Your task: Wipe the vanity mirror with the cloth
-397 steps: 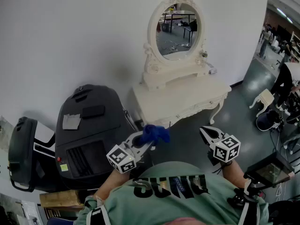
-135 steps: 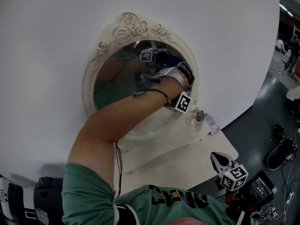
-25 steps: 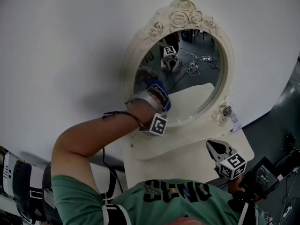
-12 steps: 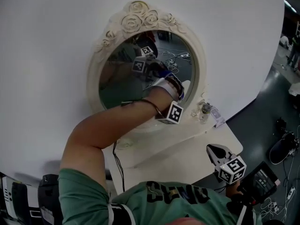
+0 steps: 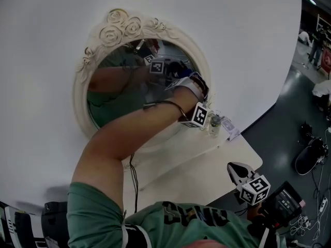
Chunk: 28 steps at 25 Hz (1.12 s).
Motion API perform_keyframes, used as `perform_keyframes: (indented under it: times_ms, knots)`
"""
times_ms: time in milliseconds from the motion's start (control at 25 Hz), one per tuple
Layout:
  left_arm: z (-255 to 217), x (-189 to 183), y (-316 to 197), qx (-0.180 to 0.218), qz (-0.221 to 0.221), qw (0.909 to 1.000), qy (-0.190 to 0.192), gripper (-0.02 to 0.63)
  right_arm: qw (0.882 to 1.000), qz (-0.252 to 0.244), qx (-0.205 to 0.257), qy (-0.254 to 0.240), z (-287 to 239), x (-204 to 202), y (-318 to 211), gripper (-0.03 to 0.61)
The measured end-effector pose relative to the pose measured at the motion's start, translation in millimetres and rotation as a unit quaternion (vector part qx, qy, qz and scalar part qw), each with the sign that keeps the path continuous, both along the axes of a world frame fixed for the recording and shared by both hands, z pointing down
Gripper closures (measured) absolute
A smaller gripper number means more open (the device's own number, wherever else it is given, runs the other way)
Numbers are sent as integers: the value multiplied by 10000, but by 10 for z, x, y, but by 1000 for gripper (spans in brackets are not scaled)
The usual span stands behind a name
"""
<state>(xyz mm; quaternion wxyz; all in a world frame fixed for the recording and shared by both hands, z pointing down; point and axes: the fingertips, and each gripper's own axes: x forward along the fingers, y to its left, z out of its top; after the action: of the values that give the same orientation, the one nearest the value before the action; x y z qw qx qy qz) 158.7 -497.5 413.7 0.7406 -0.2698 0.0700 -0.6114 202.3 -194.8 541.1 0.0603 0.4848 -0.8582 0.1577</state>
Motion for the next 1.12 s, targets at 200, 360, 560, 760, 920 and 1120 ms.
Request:
perform_keyframes:
  times_ms: [200, 360, 560, 760, 920, 1120]
  knots:
    - [-100, -165, 154, 142, 171, 9997, 37, 538, 9998, -185, 54, 15, -72, -173, -19, 571]
    - [-258, -676, 571, 46, 87, 9997, 242, 538, 9990, -404, 149, 92, -263, -430, -39, 571]
    - [-212, -1640, 1247, -224, 3, 9993, 289, 537, 9951, -905, 323, 224, -432, -936, -83, 571]
    - [-74, -2622, 1538, -325, -565, 9977, 187, 538, 9889, -1366, 470, 347, -536, -1376, -105, 571]
    - [98, -3362, 1603, -437, -1194, 9916, 215, 537, 9839, -1674, 463, 416, -552, -1741, -107, 571]
    - [371, -3739, 1534, -574, -1434, 9879, 121, 541, 9811, -1802, 459, 535, -549, -1911, -108, 571]
